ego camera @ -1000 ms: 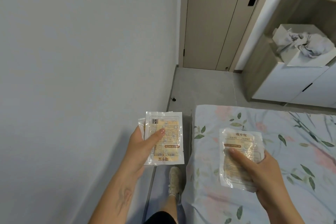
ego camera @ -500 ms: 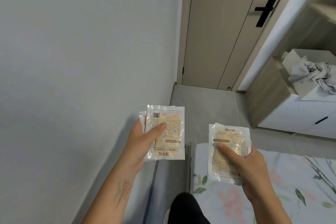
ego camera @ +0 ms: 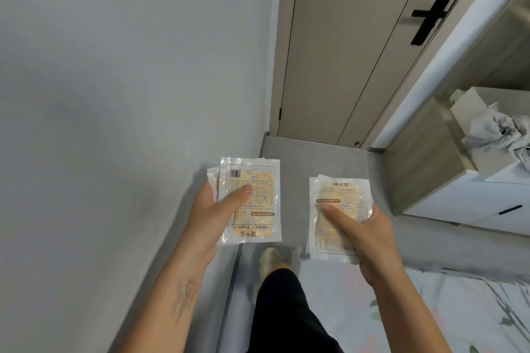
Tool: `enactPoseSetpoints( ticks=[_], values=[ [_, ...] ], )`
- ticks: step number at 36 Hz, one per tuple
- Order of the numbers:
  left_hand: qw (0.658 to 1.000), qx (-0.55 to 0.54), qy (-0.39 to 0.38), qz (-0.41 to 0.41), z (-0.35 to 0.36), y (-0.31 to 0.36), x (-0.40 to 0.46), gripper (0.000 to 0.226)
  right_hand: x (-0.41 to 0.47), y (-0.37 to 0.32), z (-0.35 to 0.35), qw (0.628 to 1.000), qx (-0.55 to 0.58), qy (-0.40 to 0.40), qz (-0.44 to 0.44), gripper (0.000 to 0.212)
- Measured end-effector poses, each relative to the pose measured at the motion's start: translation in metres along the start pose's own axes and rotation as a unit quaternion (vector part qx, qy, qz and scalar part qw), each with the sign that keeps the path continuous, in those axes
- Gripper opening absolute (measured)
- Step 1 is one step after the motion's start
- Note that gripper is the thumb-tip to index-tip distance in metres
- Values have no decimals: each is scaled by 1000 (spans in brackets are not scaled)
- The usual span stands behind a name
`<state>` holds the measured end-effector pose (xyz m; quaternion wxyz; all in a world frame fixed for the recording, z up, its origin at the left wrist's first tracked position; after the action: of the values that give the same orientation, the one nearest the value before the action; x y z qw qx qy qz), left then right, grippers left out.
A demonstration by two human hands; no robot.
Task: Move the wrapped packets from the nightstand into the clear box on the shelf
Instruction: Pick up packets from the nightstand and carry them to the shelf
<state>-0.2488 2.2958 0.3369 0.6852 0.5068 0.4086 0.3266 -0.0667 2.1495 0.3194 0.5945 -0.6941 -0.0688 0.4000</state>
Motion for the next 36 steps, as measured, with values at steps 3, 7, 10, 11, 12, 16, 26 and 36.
enactPoseSetpoints(
  ticks=[3,7,10,11,12,16,26,36],
  values=[
    [1000,2,-5,-9,17,3,51,19,46,-21,3,1000,2,11,-6,34],
    [1000,18,-17,-19,49,13,130,27,113,-60,5,999,24,16,-25,32],
    [999,23,-29,-20,80,29,191,22,162,-98,2,998,36,28,-34,29],
    [999,26,-35,-20,91,35,209,21,177,-110,-1,998,41,33,-35,27],
    [999,31,-40,-18,102,40,227,20,192,-122,-4,998,46,37,-37,26],
    [997,40,-63,-16,148,57,287,20,243,-165,-19,996,50,59,-43,29],
    [981,77,-166,-64,264,49,364,21,299,-207,-85,985,90,143,-42,26],
    [933,119,-328,-89,423,29,414,24,328,-205,-187,940,169,295,-27,19]
  ],
)
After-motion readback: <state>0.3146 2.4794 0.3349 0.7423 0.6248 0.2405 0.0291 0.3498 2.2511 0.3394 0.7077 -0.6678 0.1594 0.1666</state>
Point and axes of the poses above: each hand's wrist, its own x-axis towards the middle knuckle, its own z-axis out of the palm, y = z × x, the point moved 4 cm from there along x, towards the middle knuckle, and after that the axes turned 5 degrees about z, right-handed, at the moved point
